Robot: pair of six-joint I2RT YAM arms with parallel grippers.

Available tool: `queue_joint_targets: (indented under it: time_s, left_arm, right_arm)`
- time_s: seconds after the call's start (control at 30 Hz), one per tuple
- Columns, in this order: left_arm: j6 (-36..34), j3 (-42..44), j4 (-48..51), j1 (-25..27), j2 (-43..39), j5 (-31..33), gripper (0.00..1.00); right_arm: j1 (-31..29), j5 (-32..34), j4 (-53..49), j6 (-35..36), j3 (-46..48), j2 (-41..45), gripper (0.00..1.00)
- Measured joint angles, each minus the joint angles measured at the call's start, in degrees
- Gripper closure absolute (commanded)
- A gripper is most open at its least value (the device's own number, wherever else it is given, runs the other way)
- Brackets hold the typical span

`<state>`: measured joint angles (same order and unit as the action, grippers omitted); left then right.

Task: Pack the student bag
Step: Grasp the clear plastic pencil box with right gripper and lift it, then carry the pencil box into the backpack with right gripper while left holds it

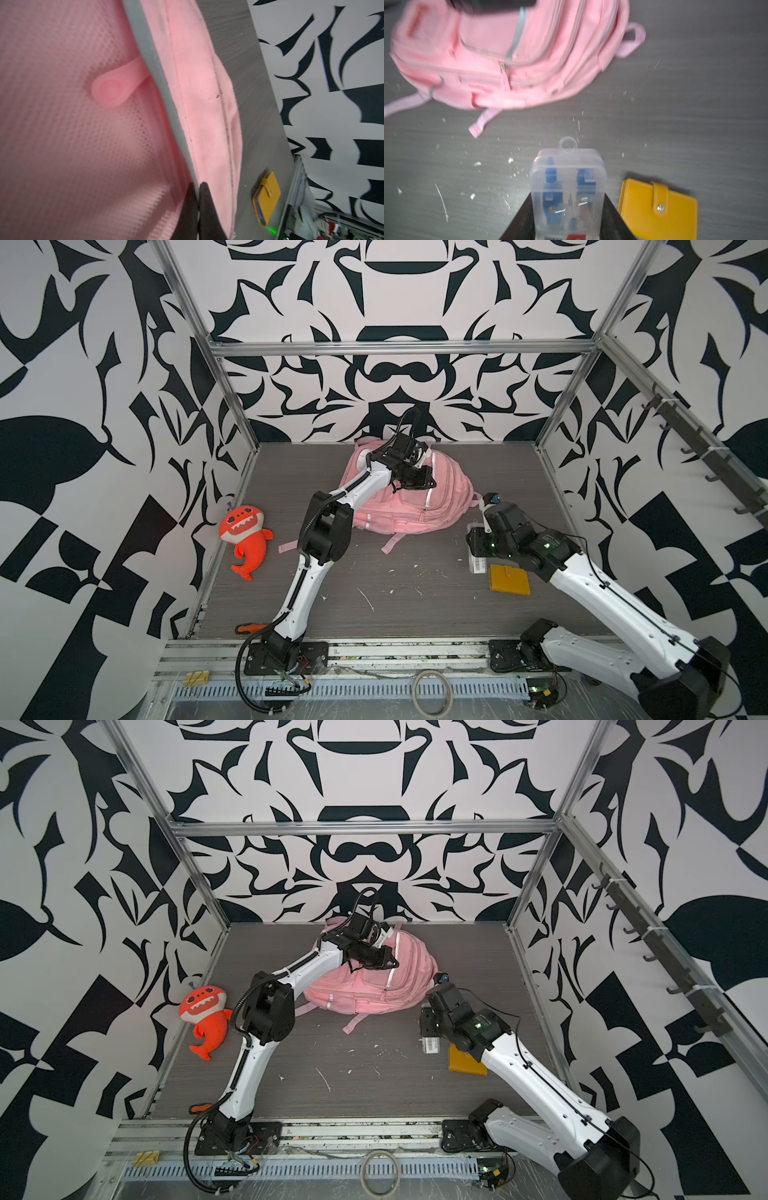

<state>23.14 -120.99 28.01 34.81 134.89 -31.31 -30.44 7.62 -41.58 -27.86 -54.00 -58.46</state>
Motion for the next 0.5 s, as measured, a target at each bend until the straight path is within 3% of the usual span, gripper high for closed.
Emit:
queue_joint_targets:
  time_s: [0.27,0.5]
  left_arm:
    - [5.09,10.84,-6.25,-3.26,-12.24,-10.1,1.0]
    - [7.96,18.21,-7.93,-4.59,-18.27,-16.09,1.0]
  right_arm:
    - [16.26,-6.67,1.9,2.86,-5.31,-1.51,1.0]
    - [17.38,-12.96,4.96,4.22,-15.34,-11.13,1.0]
